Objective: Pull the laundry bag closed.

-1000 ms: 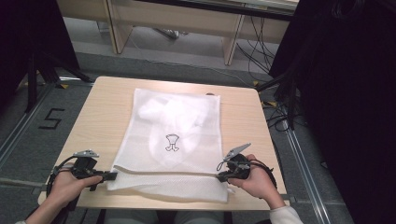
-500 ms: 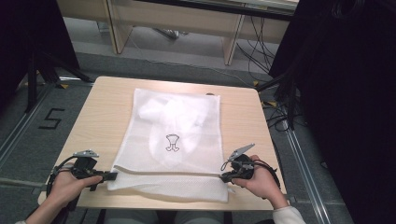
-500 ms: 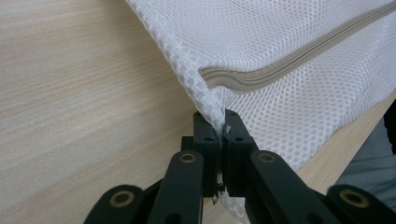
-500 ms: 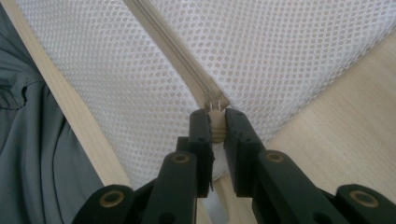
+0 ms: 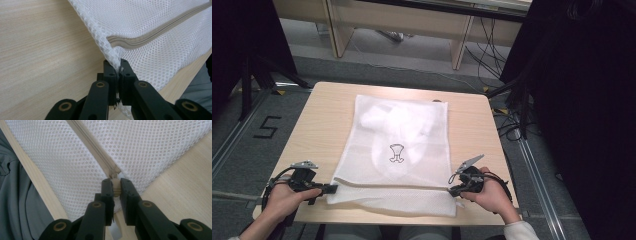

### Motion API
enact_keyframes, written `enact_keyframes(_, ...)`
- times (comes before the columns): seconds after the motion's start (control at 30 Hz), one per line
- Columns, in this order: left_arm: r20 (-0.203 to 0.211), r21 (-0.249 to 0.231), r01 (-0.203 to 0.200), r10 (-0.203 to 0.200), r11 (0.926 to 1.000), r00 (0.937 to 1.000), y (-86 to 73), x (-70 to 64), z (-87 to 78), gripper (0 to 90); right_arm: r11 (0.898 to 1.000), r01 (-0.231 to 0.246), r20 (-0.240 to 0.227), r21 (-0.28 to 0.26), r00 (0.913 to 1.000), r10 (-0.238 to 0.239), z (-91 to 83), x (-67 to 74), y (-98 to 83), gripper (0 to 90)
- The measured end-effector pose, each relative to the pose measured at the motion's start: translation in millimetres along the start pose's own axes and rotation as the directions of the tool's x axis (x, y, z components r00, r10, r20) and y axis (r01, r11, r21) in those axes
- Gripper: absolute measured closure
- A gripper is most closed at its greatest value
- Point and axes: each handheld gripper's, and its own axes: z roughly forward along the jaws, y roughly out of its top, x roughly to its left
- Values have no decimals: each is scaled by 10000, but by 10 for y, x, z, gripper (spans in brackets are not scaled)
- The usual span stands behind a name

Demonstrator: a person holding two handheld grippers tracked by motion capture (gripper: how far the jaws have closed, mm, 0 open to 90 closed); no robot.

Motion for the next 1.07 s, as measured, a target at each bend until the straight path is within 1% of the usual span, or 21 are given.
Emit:
enact_keyframes(0.1, 4, 6, 37, -37, 10000, 10000, -4, -3, 7, 856, 10000, -24, 29, -70, 10000, 24, 11, 0, -3, 824)
enact_keyframes(0.2, 105, 341, -100, 96, 9994, 9999, -4, 9, 4, 841, 10000, 79, 87, -54, 9999, -79, -1, 17, 8, 823)
enact_keyframes(0.3, 41, 56, -101, 101, 9999, 9999, -17, 2, 13, 811, 9994, 5, 56, -332, 10000, -4, -21, 27, 6, 820)
enact_keyframes(0.33, 97, 309, -188, 185, 9993, 9998, -11, 7, 1, 792, 9988, -69, 71, -488, 9999, 73, -18, 25, 1, 814)
enact_keyframes(0.37, 41, 301, -198, 197, 9993, 9998, -14, -1, 5, 767, 9981, -133, -38, -597, 9999, 131, -27, 15, -5, 801)
enact_keyframes(0.43, -24, 221, -449, 449, 9987, 9990, -17, -18, 7, 673, 9941, -290, 6, -1047, 9996, 292, -20, -9, -14, 699)
enact_keyframes(0.47, -126, 35, -539, 539, 9985, 9985, -17, -26, 3, 610, 9880, -313, 63, -1514, 9994, 326, -12, -31, -19, 664)
enact_keyframes(0.5, -288, -165, -577, 572, 9982, 9979, -13, -38, -15, 565, 9755, -511, 99, -2139, 9985, 545, 18, -40, -26, 640)
enact_keyframes(0.53, -427, -281, -719, 707, 9970, 9966, -11, -24, -44, 514, 9658, -820, 99, -2459, 9961, 871, -2, -57, -37, 611)
enact_keyframes(0.6, -551, -563, -669, 638, 9962, 9964, -7, -1, -76, 450, 9458, -1231, 435, -3006, 9888, 1426, -16, -98, -48, 572)
enact_keyframes(0.63, -671, -1024, -522, 455, 9934, 9967, 0, 14, -84, 425, 9351, -1425, 552, -3244, 9841, 1691, -15, -119, -54, 558)
enact_keyframes(0.67, -762, -1137, -469, 383, 9924, 9964, 3, 28, -98, 389, 9161, -1748, 593, -3609, 9760, 2096, -8, -152, -65, 553)
enact_keyframes(0.7, -925, -1311, -361, 240, 9907, 9954, 6, 38, -105, 353, 9135, -2042, 508, -3519, 9703, 2364, -18, -158, -72, 552)
enact_keyframes(0.73, -1184, -1068, -551, 424, 9928, 9921, 8, 66, -133, 317, 9139, -2152, 485, -3443, 9680, 2462, -22, -178, -83, 547)
enact_keyframes(0.77, -1329, -1198, -410, 249, 9919, 9908, 4, 71, -130, 293, 9119, -2426, 233, -3311, 9640, 2649, -19, -188, -95, 546)
enact_keyframes(0.8, -1451, -1215, -361, 182, 9919, 9892, 1, 83, -136, 280, 9049, -2537, 57, -3419, 9623, 2719, 4, -198, -109, 546)
enact_keyframes(0.83, -1486, -1293, -314, 119, 9911, 9888, -1, 93, -139, 277, 8860, -2865, -228, -3646, 9539, 2991, 43, -193, -117, 548)
enact_keyframes(0.87, -1364, -1393, -149, -42, 9901, 9906, 0, 93, -140, 277, 8980, -2919, -120, -3293, 9522, 3051, 22, -195, -123, 549)
enact_keyframes(0.93, -1404, -1503, -137, -76, 9885, 9901, 0, 89, -141, 277, 8973, -3052, -183, -3188, 9485, 3161, 15, -203, -127, 551)
enact_keyframes(1.0, -1343, -1470, -176, -23, 9890, 9909, 2, 89, -141, 282, 8891, -3226, -234, -3247, 9425, 3334, 6, -209, -132, 555)
enact_keyframes(1.07, -1392, -1198, -493, 324, 9916, 9897, 7, 106, -165, 285, 8843, -3374, -260, -3229, 9371, 3480, 2, -210, -138, 557)
